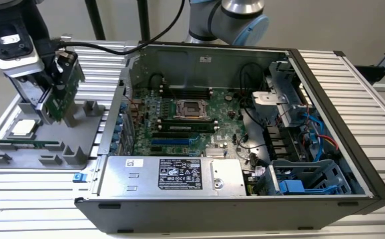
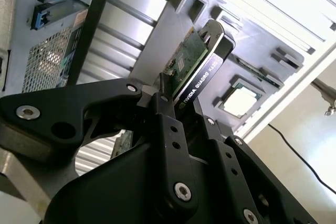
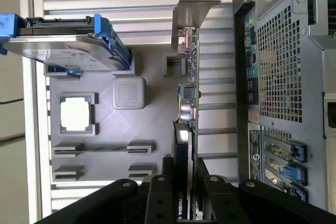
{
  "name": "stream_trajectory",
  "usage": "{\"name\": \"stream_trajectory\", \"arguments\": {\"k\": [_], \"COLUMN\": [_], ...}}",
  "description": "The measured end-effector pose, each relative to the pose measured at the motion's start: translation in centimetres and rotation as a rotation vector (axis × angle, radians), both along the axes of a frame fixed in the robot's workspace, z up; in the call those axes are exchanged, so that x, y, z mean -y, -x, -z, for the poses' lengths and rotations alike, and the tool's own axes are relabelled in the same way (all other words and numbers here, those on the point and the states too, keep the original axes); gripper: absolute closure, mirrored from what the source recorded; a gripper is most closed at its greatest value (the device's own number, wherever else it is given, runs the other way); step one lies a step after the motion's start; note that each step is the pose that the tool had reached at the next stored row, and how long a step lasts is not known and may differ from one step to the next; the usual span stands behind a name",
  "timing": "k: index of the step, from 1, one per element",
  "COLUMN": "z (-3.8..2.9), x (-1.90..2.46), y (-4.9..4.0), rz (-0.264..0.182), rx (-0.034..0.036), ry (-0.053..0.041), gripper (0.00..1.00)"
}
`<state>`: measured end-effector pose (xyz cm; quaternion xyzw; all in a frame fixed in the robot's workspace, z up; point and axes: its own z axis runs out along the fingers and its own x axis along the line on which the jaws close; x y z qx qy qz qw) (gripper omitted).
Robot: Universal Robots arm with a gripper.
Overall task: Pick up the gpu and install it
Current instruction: 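Pick up the gpu and move the gpu toward the slot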
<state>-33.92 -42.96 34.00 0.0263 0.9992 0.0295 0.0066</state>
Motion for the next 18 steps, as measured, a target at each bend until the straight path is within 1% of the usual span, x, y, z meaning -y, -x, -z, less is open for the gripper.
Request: {"name": "stream_trajectory", "arguments": {"k": [15,18], "z": [-1.19,-1.29], "x": [0.0,0.0], "y": [0.0,0.0], "rz": [0.0,0.0], "rx": [-0.0001,0.0002], "ry": [0.0,-0.0002], "gripper": [1.0,1.0]}}
